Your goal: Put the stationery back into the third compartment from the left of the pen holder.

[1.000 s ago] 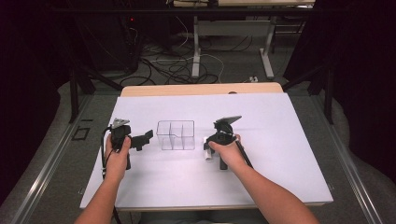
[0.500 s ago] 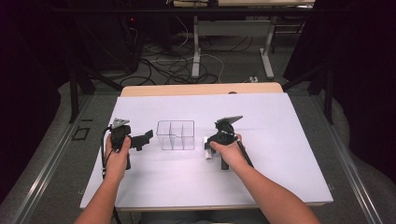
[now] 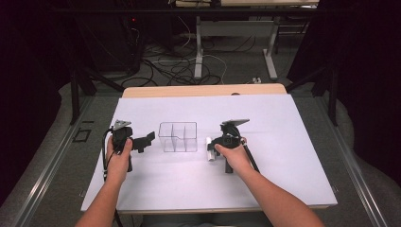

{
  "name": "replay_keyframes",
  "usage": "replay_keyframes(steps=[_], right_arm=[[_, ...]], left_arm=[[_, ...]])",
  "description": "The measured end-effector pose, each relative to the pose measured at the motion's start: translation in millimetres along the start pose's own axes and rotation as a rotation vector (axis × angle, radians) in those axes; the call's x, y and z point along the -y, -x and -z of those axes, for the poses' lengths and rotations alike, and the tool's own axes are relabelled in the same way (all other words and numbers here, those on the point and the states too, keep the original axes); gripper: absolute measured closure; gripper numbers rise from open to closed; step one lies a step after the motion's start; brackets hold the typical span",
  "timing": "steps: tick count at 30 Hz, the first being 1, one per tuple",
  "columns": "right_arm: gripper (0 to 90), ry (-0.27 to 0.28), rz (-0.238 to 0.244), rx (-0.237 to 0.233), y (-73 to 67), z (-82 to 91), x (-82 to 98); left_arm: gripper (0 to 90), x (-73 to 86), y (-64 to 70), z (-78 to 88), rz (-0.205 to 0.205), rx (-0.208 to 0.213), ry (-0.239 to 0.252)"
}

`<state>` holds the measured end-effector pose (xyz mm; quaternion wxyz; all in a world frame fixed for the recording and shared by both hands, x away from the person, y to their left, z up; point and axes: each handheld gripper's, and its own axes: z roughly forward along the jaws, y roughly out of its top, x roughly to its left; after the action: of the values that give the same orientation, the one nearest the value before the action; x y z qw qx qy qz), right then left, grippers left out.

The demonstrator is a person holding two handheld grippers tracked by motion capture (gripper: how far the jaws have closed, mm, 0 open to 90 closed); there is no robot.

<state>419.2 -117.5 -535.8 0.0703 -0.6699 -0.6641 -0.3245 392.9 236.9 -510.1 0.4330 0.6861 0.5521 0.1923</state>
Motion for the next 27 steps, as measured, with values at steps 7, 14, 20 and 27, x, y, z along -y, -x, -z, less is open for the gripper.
replay_keyframes(steps=[7, 14, 20, 27], right_arm=[[70.5, 0.098, 0.038, -0.045, -4.5, 9.6, 2.7], [70.5, 0.205, 0.1, -0.039, -12.9, 24.2, 5.8], [70.5, 0.302, 0.167, -0.048, -19.7, 37.1, 7.3], [70.5, 0.382, 0.246, -0.046, -31.0, 48.1, 8.5]], left_arm=[[1.3, -0.9, 0.6, 1.1, 0.0, 0.005, -0.001], [1.7, -2.3, 0.8, 2.5, 0.004, 0.007, 0.014], [2.2, -4.6, 1.9, 4.5, 0.008, 0.016, 0.019], [2.2, -7.6, 4.9, 6.9, 0.006, 0.035, 0.03]])
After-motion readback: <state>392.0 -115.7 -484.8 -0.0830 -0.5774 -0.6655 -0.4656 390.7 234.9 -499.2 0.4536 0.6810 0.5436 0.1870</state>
